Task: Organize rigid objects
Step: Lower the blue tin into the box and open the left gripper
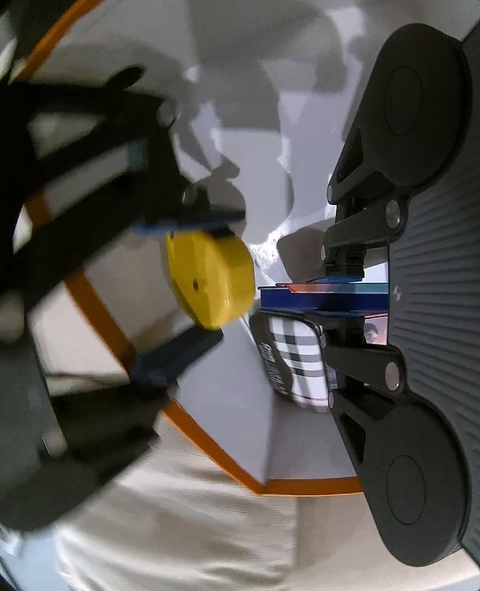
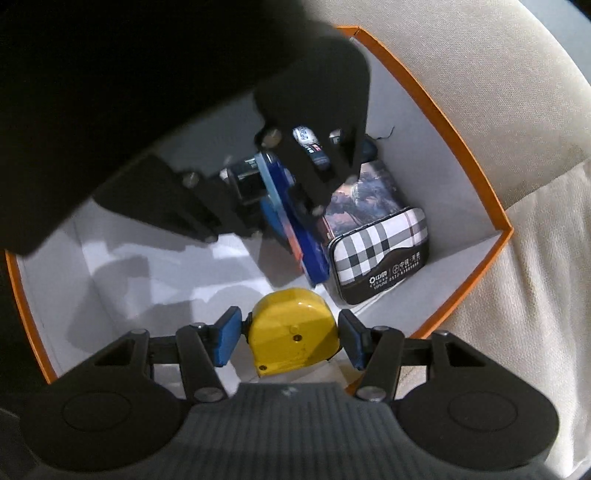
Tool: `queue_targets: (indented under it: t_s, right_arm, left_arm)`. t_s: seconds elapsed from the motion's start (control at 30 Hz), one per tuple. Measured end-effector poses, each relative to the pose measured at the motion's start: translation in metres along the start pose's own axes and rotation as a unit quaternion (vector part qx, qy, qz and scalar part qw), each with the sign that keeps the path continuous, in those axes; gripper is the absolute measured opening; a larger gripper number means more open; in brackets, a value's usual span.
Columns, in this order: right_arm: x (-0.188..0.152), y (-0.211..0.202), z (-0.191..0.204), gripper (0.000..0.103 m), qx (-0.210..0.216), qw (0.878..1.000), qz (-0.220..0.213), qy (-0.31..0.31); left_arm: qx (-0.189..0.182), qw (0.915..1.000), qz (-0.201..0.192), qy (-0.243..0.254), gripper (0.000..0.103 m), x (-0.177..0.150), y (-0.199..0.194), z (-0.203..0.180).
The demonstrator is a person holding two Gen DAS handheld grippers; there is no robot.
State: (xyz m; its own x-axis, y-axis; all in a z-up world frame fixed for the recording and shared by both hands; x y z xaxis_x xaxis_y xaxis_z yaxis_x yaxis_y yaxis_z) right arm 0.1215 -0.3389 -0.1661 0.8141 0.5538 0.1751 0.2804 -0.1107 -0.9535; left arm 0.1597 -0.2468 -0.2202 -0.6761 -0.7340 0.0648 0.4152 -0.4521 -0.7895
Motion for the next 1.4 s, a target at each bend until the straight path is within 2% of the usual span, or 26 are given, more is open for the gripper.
queue_targets:
  t_s: [0.07,0.17,0.2,0.27,0.33,0.4,0.5,0.57,0.6,0.77,0.83,0.97,1.07,1.17,1.27,1.33,1.4]
  right_arm:
    - [0.000,0.001,0.000,0.059,0.000,1.000,0.000,-0.002]
    - [-0.001,0.002,0.001,0.059,-0.003,1.000,0.002,-0.003]
    - [-0.001,0.002,0.001,0.059,-0.003,1.000,0.002,-0.003]
    - [0.000,0.006,-0.001,0.059,-0.002,1.000,0.004,-0.003]
    - [0.001,0.008,-0.001,0.059,-0.001,1.000,0.006,0.002]
    - [0.001,0.013,-0.003,0.059,-0.001,1.000,0.007,0.008]
    - [0.002,0.014,-0.005,0.059,0.000,1.000,0.004,0.015]
    - [0.002,0.013,-0.005,0.059,0.003,1.000,0.003,0.019]
    - [0.002,0.013,-0.005,0.059,0.003,1.000,0.002,0.019]
    - [0.000,0.014,-0.003,0.059,-0.002,1.000,0.003,0.016]
    - [0.000,0.013,-0.002,0.059,-0.001,1.000,0.001,0.018]
    - [-0.001,0.010,0.000,0.059,0.001,1.000,0.001,0.014]
    - [-0.001,0.010,0.001,0.059,0.000,1.000,0.004,0.013]
    - [0.000,0.009,0.001,0.059,0.002,1.000,0.003,0.018]
    - [0.001,0.011,0.001,0.059,0.001,1.000,0.004,0.012]
    - [0.001,0.012,0.002,0.059,-0.004,1.000,0.005,0.001]
    - [0.001,0.014,0.002,0.059,-0.009,1.000,0.007,-0.010]
  left_arm:
    - [0.014,0.9996,0.001,0.025,0.015,0.001,0.003,-0.005]
    - [0.021,0.9992,0.012,0.032,0.029,-0.001,0.003,-0.009]
    - [0.022,0.9992,0.014,0.032,0.037,-0.002,0.004,-0.011]
    - [0.032,0.9988,0.014,0.033,0.042,-0.002,0.000,-0.010]
    - [0.024,0.9991,0.027,0.021,0.044,-0.003,-0.004,-0.007]
    - [0.003,0.9987,0.047,-0.019,0.053,-0.009,-0.008,-0.004]
    - [-0.032,0.9933,0.064,-0.090,0.053,-0.017,-0.011,0.004]
    - [-0.043,0.9875,0.068,-0.136,0.054,-0.023,-0.017,0.008]
    - [-0.047,0.9849,0.069,-0.152,0.049,-0.025,-0.019,0.010]
    - [-0.061,0.9720,0.053,-0.221,0.035,-0.019,-0.020,0.024]
    - [-0.065,0.9726,0.041,-0.219,0.033,-0.012,-0.021,0.021]
    - [-0.053,0.9783,0.040,-0.196,0.033,-0.004,-0.016,0.011]
    - [-0.052,0.9835,0.040,-0.169,0.039,-0.004,-0.021,0.004]
    - [-0.064,0.9818,0.028,-0.176,0.052,-0.009,-0.032,0.000]
    - [-0.065,0.9726,0.021,-0.222,0.052,-0.021,-0.041,0.007]
    - [-0.069,0.9598,0.021,-0.271,0.052,-0.030,-0.047,0.013]
    - [-0.089,0.9417,0.010,-0.324,0.052,-0.036,-0.054,0.017]
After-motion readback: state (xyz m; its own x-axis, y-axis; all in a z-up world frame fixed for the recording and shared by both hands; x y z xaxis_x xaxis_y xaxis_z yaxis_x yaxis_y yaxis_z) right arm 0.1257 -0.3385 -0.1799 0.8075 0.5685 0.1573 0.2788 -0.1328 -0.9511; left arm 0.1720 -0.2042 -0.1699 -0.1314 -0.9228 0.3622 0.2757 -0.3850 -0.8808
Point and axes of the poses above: each gripper's, at about its wrist camera, not at the fingertips, and y roughly the way its jaws point, z to its left, x to its top, the point moved 9 cm from there along y, roughly the way its jaws point, and after that the axes turned 9 degrees about y, right-handed, at the moved point
